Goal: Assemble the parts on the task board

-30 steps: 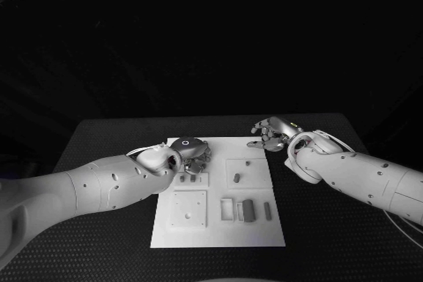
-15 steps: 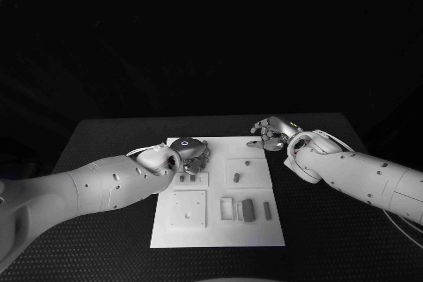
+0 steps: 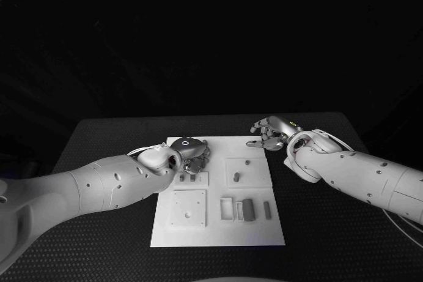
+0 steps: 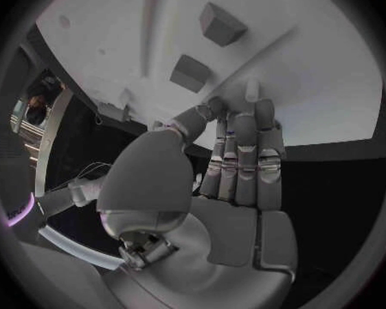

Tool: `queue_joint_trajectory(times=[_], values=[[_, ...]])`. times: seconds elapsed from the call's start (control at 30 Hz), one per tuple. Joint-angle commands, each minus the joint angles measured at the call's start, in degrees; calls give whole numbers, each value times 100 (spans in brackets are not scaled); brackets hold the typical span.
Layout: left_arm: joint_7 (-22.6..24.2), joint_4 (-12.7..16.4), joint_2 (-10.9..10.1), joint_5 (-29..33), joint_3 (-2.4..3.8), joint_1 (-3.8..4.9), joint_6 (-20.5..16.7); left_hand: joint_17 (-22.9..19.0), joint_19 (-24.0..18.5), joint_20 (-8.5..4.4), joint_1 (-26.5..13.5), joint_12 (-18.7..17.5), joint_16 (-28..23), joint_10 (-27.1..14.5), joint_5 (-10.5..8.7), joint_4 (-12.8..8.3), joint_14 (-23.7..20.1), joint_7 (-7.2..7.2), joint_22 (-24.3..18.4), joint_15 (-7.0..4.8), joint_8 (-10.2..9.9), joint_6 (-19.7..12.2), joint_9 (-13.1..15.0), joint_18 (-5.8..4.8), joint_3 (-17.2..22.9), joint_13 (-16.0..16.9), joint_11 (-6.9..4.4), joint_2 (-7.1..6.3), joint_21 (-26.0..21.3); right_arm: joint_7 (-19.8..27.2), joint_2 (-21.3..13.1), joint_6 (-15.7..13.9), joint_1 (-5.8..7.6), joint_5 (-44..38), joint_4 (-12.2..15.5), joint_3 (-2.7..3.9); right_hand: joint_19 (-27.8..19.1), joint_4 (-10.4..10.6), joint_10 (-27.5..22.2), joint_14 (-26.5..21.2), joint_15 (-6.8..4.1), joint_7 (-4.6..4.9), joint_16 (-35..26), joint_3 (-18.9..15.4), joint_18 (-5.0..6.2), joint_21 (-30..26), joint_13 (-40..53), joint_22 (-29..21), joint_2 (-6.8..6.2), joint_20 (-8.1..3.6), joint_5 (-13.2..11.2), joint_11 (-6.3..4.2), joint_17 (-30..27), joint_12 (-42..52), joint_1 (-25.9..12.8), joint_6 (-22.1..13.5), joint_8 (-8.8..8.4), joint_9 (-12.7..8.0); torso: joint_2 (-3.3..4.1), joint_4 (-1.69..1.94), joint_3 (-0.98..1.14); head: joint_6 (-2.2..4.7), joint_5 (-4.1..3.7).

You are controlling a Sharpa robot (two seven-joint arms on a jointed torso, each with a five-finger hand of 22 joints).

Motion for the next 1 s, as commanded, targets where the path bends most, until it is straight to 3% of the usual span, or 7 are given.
queue_joint_trajectory(times=[0.03, 1.0], values=[[38, 22, 15, -17, -5, -19, 89, 14, 48, -2, 3, 21, 45, 66, -13, 39, 41, 0, 22, -10, 39, 64, -8, 172, -3, 16, -2, 74, 38, 38, 4, 65, -2, -12, 2, 2, -3, 6, -53, -47, 0, 156, 29, 30, 174, 18, -7, 9, -1, -22, -2, -4, -9, 32, -56, -127, -20, 6, -2, 0, 0, -3, 2], [-19, -34, 57, -7, -5, -21, 90, 34, 129, -47, -76, 39, 142, 298, -112, 128, 94, -39, 176, -71, 125, 276, -39, 181, -7, 124, -66, 264, 37, 35, 6, 71, -2, -12, -1, 2, -3, 5, -55, -47, 0, 155, 33, 35, 174, 21, -11, 10, -1, -23, -2, -5, -13, 38, -57, -126, -19, 8, 3, 0, -1, -10, -5]])
